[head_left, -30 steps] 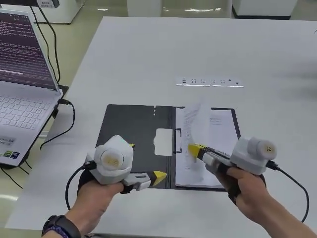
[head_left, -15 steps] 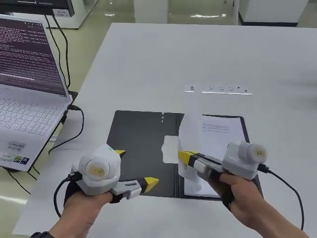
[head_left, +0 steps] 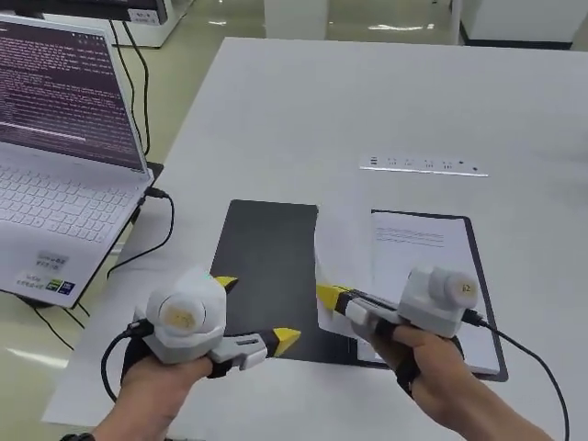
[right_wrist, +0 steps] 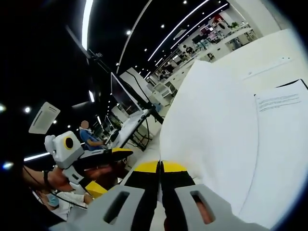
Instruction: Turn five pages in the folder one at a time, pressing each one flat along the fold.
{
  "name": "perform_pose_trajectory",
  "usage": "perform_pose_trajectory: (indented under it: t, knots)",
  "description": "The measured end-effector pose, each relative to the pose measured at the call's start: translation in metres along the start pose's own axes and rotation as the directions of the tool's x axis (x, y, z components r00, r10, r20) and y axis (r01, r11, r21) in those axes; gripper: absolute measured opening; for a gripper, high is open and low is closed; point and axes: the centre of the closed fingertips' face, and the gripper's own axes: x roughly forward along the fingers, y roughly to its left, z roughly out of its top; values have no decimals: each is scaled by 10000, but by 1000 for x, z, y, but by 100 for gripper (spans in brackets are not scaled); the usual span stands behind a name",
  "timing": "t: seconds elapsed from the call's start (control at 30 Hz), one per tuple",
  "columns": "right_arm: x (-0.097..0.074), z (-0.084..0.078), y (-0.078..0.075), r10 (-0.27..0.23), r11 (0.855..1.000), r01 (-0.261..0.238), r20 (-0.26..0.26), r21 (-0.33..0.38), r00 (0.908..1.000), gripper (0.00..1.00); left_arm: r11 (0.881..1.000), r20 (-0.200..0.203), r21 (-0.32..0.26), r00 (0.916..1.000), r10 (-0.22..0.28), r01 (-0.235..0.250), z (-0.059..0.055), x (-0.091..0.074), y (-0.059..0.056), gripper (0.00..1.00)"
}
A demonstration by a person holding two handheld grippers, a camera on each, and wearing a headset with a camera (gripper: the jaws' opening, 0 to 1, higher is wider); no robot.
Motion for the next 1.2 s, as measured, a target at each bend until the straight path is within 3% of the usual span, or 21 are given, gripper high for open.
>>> perform_pose_trajectory:
  t: [0.27, 0.57, 0.9, 1.2]
  knots:
    - [18, -11, 5, 165, 9997, -159, -322, 180, 9993, 0, 9999, 60, -136, 10000, -14, 15, -5, -6, 3, 74]
    - [34, -22, 7, 168, 9996, -152, -668, 241, 9976, 0, 9996, 313, -284, 9995, 62, -53, -2, -10, 8, 74]
    - [47, -40, -4, -81, 9984, 134, -940, 554, 9955, 0, 9987, 335, -511, 9994, 43, -25, -5, -13, 12, 73]
    - [59, -53, -15, -274, 9971, 367, -1363, 663, 9903, 0, 9979, 501, -606, 9985, -203, 233, -2, -11, 4, 73]
